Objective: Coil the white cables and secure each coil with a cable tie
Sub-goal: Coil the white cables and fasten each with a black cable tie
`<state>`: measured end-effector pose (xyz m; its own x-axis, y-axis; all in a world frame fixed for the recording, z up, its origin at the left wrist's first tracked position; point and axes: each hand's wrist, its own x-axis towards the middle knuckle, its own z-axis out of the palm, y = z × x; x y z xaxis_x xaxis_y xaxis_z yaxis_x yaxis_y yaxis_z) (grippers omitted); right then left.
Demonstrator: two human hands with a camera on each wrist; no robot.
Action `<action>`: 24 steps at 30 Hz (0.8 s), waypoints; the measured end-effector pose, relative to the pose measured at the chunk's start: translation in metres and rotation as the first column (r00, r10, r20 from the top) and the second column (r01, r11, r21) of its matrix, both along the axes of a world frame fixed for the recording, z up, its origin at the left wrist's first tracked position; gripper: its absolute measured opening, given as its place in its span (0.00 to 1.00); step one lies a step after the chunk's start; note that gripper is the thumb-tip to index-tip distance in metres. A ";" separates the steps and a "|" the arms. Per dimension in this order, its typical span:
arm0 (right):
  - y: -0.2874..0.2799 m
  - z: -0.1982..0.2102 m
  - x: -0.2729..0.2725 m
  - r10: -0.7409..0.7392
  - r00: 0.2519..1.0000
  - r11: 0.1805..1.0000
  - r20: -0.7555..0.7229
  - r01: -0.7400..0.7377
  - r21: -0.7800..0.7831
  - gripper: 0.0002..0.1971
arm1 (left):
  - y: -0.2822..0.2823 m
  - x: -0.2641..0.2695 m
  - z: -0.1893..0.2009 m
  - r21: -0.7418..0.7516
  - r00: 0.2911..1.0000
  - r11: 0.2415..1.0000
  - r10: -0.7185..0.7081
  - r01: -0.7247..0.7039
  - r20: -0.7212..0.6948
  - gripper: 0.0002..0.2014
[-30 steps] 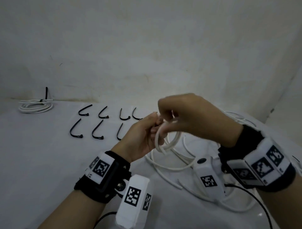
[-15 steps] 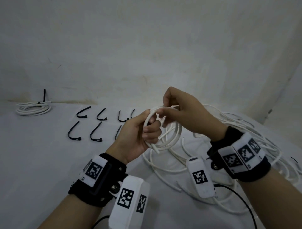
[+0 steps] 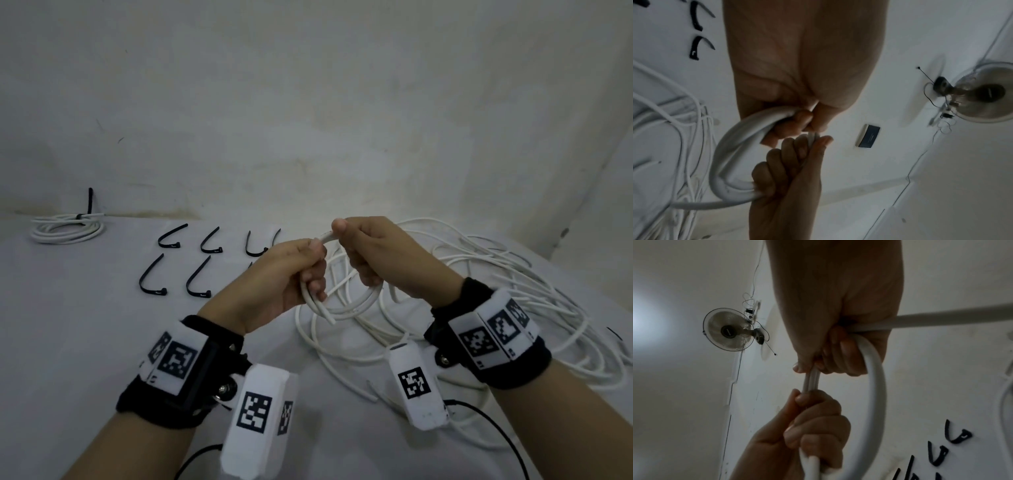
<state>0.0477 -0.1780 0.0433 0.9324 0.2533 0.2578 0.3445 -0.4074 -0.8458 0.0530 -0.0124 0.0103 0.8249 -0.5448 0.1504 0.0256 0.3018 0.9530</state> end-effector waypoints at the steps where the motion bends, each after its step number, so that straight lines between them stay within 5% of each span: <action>1: 0.001 0.000 0.000 0.028 0.999 0.997 -0.041 -0.024 0.076 0.22 | 0.000 0.000 0.001 -0.050 1.000 0.998 -0.026 0.025 -0.017 0.12; 7: -0.008 -0.006 0.000 0.224 0.947 0.919 -0.229 -0.127 0.372 0.23 | -0.001 0.002 0.001 -0.243 0.992 0.970 -0.056 0.026 -0.116 0.14; 16: 0.002 -0.004 -0.008 0.150 0.975 0.884 -0.164 -0.058 0.463 0.22 | -0.001 0.002 0.005 -0.240 0.992 0.969 -0.079 0.054 -0.097 0.16; 21: 0.001 0.001 -0.010 0.068 0.990 0.771 -0.125 0.028 0.636 0.23 | -0.007 0.004 -0.006 -0.076 0.967 0.997 -0.001 -0.019 -0.257 0.22; 24: 0.006 0.001 -0.015 0.028 0.993 0.677 -0.114 0.065 0.733 0.23 | -0.024 0.002 -0.028 0.134 0.904 0.979 -0.082 0.151 -0.420 0.22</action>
